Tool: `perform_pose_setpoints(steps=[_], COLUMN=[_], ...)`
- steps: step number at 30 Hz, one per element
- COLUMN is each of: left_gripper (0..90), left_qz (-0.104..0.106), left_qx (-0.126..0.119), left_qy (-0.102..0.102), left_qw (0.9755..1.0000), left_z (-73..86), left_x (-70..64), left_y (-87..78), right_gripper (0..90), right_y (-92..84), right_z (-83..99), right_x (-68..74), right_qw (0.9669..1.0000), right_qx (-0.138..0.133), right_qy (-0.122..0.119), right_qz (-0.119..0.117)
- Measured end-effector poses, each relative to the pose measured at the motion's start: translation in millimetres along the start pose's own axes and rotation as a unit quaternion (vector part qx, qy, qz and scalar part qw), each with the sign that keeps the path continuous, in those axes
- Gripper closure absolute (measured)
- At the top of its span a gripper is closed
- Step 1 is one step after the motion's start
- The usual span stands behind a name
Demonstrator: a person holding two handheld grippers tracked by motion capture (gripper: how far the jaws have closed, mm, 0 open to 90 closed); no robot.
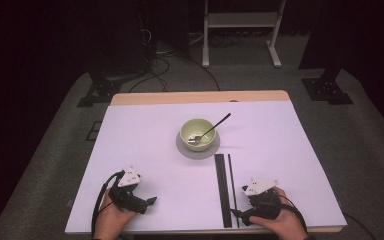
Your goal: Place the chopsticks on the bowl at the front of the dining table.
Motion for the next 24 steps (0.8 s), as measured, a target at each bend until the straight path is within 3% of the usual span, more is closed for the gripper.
perform_pose_setpoints(steps=[24], left_gripper=[0.0], left_qz=[0.000], left_qx=[0.000], left_qy=[0.000], left_qw=[1.0000], left_z=[0.0], left_x=[0.0], left_y=[0.0], right_gripper=[14.1], right_y=[-10.6], right_z=[11.8], right_x=[-14.4], right_qw=[0.9998], right_qx=[0.008], right_qy=[0.015], right_qz=[0.013])
Point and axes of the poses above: each handheld gripper's, and its own axes: y roughly forward along the jaws, z roughly out of its underside, x roughly to its left, the point moved 6 cm from there along y, roughly forward along the jaws, and after that the axes turned 5 degrees about -y, right-handed, at the moved point
